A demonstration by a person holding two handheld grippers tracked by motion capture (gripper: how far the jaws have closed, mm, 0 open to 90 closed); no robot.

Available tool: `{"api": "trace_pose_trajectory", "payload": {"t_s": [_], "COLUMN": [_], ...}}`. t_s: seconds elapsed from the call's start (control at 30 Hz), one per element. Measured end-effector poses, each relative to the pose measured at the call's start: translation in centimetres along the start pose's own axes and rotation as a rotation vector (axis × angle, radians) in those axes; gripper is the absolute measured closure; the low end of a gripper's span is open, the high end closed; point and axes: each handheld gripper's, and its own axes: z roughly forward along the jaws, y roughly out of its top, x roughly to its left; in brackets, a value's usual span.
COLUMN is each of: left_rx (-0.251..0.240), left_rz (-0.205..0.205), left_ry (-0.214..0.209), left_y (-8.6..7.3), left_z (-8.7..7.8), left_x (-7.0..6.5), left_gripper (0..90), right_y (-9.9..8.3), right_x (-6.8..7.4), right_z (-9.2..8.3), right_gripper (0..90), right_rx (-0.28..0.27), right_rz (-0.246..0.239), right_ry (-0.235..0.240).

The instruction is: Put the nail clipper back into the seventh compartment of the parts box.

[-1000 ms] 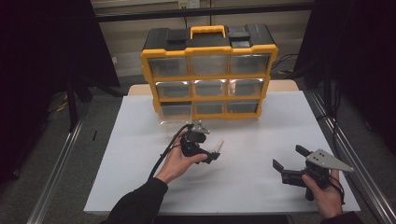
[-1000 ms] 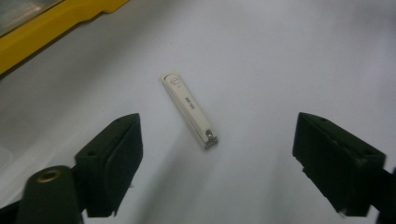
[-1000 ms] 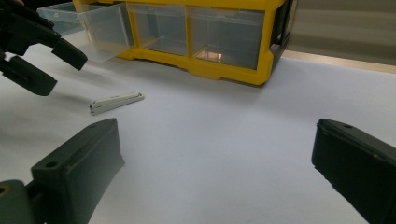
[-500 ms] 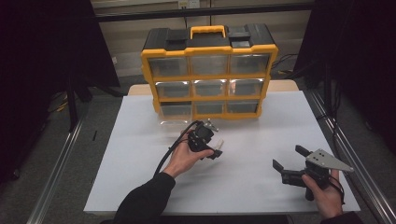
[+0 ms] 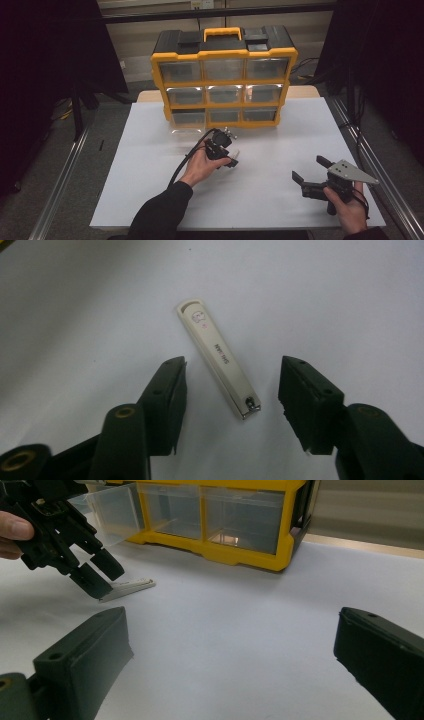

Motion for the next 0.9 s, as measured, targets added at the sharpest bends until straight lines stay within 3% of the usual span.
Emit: {"api": "trace_pose_trajectory", "payload": {"t_s": [0.07, 0.1, 0.13, 0.27, 0.43, 0.47, 0.7, 0.77, 0.9], "left_rx": [0.012, 0.007, 0.009, 0.021, 0.013, 0.036, 0.061, 0.046, 0.067], "left_rz": [0.005, -0.012, 0.016, -0.009, 0.000, 0.012, 0.044, 0.033, 0.042], "left_ry": [-0.001, 0.000, 0.002, -0.019, 0.009, 0.005, 0.026, 0.035, 0.025], "left_y": [0.06, 0.08, 0.16, 0.13, 0.16, 0.27, 0.41, 0.48, 0.65], "left_z": [0.05, 0.14, 0.20, 0.47, 0.77, 0.64, 0.68, 0.87, 0.84], "left_x": [0.04, -0.03, 0.14, 0.03, -0.18, -0.14, -0.36, -0.38, -0.38], "left_gripper": [50.5, 52.9, 52.9, 57.3, 61.5, 62.7, 68.0, 70.3, 70.5], "right_y": [0.00, 0.00, 0.00, 0.00, -0.01, 0.00, 0.00, -0.01, -0.01], "right_x": [0.01, 0.00, 0.00, 0.01, -0.02, -0.02, 0.01, 0.01, 0.02], "right_z": [0.00, 0.00, 0.00, -0.01, -0.02, -0.01, -0.02, -0.02, -0.04], "right_gripper": [1.4, 1.4, 1.4, 1.4, 1.4, 1.4, 1.4, 1.4, 1.4], "right_rx": [0.001, 0.000, 0.000, 0.001, -0.002, -0.002, -0.001, -0.001, 0.000], "right_rz": [0.000, 0.000, 0.000, 0.001, 0.001, 0.001, 0.002, 0.002, 0.001], "right_ry": [0.000, 0.000, 0.000, 0.001, 0.003, 0.003, 0.005, 0.005, 0.006]}}
